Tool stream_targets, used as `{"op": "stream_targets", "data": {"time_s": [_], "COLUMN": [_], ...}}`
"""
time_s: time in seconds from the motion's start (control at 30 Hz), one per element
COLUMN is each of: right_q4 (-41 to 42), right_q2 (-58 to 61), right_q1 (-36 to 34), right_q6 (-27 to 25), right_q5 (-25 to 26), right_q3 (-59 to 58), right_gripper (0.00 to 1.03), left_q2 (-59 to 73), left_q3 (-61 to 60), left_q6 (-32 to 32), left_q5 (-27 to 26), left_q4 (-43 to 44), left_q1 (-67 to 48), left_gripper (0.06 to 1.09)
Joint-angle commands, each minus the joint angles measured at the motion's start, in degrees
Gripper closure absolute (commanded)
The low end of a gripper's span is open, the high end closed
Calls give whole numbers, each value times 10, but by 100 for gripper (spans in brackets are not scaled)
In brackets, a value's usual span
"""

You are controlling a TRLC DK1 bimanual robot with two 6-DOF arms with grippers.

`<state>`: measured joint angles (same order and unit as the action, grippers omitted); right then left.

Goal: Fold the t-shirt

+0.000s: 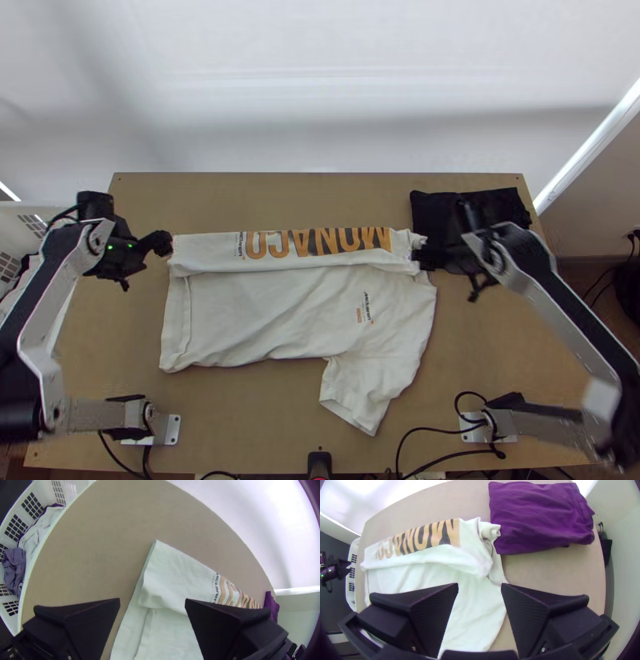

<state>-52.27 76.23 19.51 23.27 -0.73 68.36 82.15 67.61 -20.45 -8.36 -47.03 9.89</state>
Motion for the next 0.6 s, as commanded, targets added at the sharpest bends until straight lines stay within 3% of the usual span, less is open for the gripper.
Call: {"op": "stream_targets", "data": {"time_s": [0.0,0.07,0.1,0.3,0.57], "right_q4": [-76,-135,-151,-223,-213], "right_q2": [-70,-89,-97,-127,-139], "right_q1": [3,4,11,82,111], "right_q6": [71,144,155,218,260], "right_q5": [1,-5,-11,-38,-103], "right_q3": [-15,-26,-32,-93,-169], "right_gripper": [38,38,38,38,42], "left_q2": [-54,-81,-97,-154,-192], "left_q3": [-3,-2,-5,-35,-60], "left_q6": [15,17,17,6,-7], "left_q5": [0,-1,-2,-6,-6], "left_q4": [-27,-47,-53,-56,-65], "left_q1": [4,4,4,4,-5], "left_gripper": [11,11,11,11,11]}}
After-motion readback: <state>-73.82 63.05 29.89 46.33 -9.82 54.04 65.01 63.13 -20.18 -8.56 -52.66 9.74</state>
